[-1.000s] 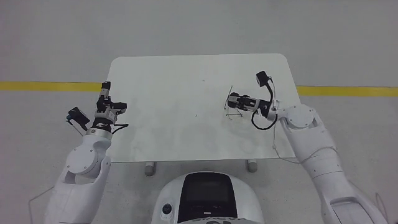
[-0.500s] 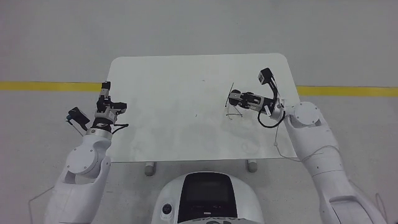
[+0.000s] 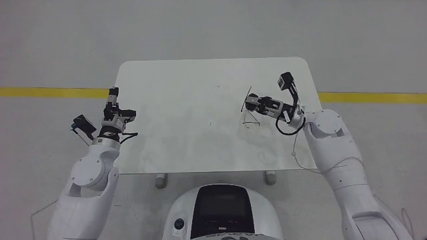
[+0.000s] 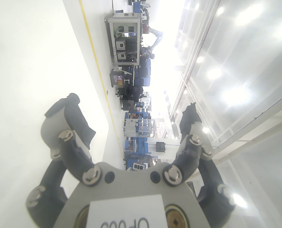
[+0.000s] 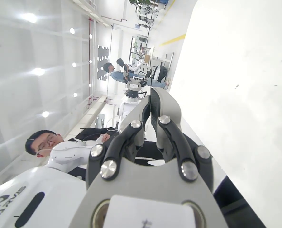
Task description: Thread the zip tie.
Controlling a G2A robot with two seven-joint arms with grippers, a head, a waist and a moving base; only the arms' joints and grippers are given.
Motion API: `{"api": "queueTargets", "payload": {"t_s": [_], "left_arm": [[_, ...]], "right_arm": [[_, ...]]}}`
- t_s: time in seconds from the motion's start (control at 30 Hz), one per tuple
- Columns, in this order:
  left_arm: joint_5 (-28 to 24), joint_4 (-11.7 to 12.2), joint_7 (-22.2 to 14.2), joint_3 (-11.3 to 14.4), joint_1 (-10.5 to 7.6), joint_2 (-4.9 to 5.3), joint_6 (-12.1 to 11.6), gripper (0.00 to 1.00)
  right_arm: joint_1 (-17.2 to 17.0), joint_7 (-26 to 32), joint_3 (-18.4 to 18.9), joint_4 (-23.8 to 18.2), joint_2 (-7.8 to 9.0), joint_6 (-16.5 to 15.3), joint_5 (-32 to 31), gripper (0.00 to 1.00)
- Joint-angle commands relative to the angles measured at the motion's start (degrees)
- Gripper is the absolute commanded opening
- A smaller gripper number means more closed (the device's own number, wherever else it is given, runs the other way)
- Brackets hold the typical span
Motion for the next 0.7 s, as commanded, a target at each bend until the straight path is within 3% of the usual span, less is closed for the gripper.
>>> {"api": "queueTargets", "payload": {"t_s": [0.0,0.2,0.5,0.67], "left_arm": [[0.0,0.0,0.0,0.0,0.00,0.00,0.0,1.00],[0.0,0.0,0.0,0.0,0.00,0.00,0.0,1.00],[0.0,0.0,0.0,0.0,0.00,0.00,0.0,1.00],[0.0,0.0,0.0,0.0,0.00,0.00,0.0,1.00]], "right_arm": [[0.5,-0.6,-0.2,0.0,-0.08,2.9,2.1,0.00],[1.6,0.6,-0.9,0.0,-0.40,10.2,10.1,0.00],[4.1,2.7,-2.4,3.5,-1.18,19.3,22.6,0.00],[4.6,2.6,-2.8,4.1,-1.40,20.4,24.9,0.00]]}}
